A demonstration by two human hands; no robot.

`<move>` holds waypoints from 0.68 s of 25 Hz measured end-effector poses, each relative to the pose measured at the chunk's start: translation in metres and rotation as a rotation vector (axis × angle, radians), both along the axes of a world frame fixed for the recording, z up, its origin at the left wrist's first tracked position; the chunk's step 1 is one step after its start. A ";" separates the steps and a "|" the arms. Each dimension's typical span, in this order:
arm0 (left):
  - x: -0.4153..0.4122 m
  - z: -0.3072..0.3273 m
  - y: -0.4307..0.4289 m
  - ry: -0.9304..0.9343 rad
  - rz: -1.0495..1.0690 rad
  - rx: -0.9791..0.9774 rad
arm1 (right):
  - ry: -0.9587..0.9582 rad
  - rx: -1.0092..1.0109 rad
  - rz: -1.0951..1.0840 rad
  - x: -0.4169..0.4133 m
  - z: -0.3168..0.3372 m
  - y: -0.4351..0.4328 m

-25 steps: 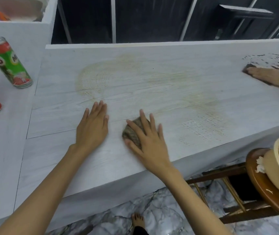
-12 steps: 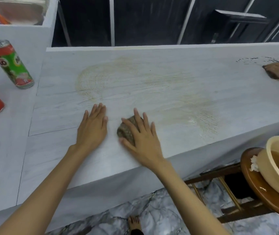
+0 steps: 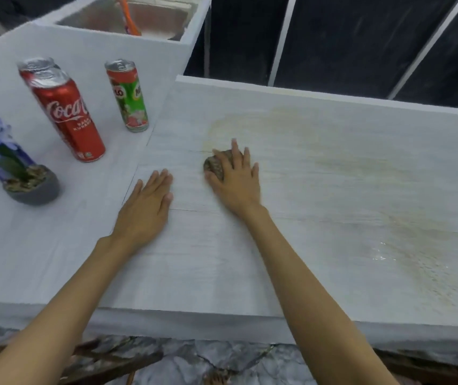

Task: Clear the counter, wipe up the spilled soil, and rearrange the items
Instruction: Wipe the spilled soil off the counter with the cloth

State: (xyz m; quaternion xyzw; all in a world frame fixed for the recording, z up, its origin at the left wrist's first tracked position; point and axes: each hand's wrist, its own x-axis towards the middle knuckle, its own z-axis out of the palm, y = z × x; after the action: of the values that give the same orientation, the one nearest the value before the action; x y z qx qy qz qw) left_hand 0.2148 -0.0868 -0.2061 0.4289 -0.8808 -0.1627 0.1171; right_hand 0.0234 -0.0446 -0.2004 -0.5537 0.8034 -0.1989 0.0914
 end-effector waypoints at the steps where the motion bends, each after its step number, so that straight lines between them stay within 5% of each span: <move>1: 0.001 -0.001 -0.001 0.010 0.007 -0.015 | 0.019 -0.013 0.122 0.026 -0.001 0.004; 5: -0.002 -0.007 0.001 0.019 0.039 -0.081 | 0.063 -0.032 0.279 -0.004 -0.004 0.047; 10: -0.003 -0.007 0.002 0.006 0.056 -0.112 | -0.011 0.027 -0.064 -0.070 0.006 -0.023; 17: 0.021 0.020 0.030 0.586 0.371 0.219 | -0.087 -0.167 0.524 0.051 -0.001 -0.012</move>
State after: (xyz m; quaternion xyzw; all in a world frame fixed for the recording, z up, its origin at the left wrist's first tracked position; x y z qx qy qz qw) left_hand 0.2357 -0.0571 -0.1866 0.5264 -0.6946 -0.3480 0.3455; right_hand 0.0741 -0.0562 -0.2015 -0.7390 0.6092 -0.2575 0.1282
